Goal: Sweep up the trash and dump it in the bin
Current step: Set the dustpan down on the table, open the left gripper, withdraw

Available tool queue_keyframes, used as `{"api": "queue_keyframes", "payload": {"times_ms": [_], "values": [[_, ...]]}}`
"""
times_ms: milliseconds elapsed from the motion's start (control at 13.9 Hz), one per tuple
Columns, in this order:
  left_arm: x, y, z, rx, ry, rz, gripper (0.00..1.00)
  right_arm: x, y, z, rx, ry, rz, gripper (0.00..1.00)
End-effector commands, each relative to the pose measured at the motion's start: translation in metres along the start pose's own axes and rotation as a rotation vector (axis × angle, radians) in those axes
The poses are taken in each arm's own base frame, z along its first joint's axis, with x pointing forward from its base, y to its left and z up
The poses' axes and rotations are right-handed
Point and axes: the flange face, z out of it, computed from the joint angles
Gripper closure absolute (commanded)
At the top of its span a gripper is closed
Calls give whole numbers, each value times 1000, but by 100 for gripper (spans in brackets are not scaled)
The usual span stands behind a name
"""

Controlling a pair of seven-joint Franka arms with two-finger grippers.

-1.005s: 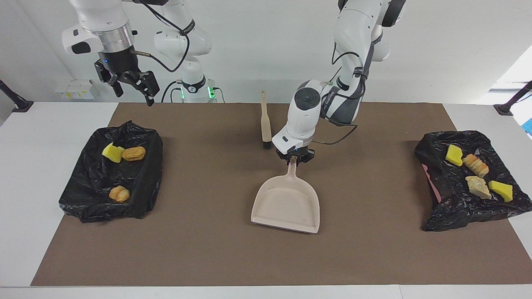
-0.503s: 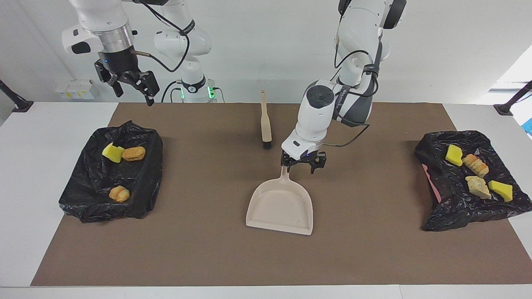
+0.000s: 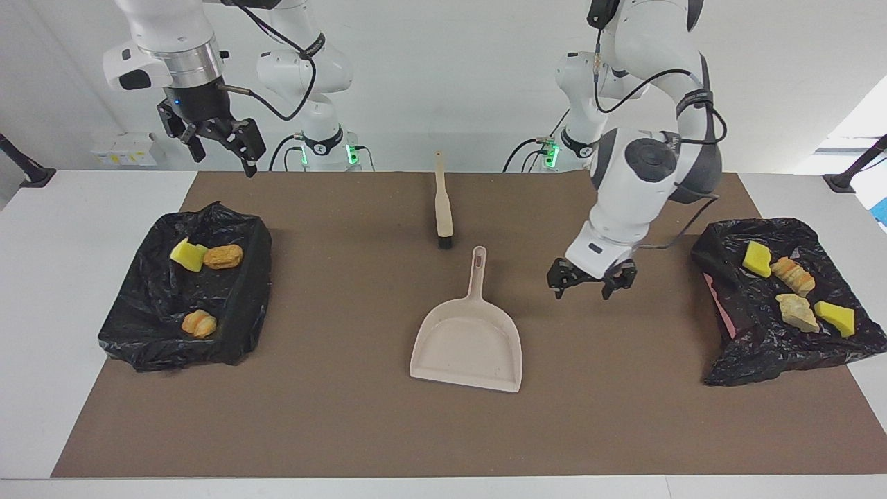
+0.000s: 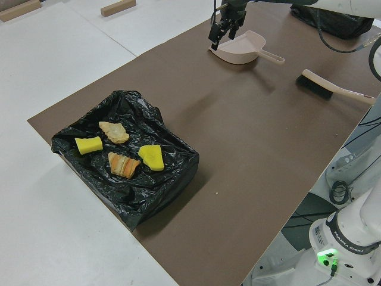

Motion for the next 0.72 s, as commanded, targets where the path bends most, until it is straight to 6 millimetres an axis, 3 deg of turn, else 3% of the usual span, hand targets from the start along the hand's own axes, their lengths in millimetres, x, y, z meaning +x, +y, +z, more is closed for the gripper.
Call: {"api": "queue_keyframes", "payload": {"times_ms": [0,144,287,646], "values": [[-10,-71,-45,-20,-16,58,0,0,4,-3,2,-9,-15,0],[-24,-113,-78,-32,-1,88,0,0,4,-3,2,-9,-15,0],[-38,-139,-104,-25,3,98,0,0,4,-3,2,-9,-15,0],[-87,-139,-166,-22,-30,47,0,0,4,-4,2,-8,-15,0]]}}
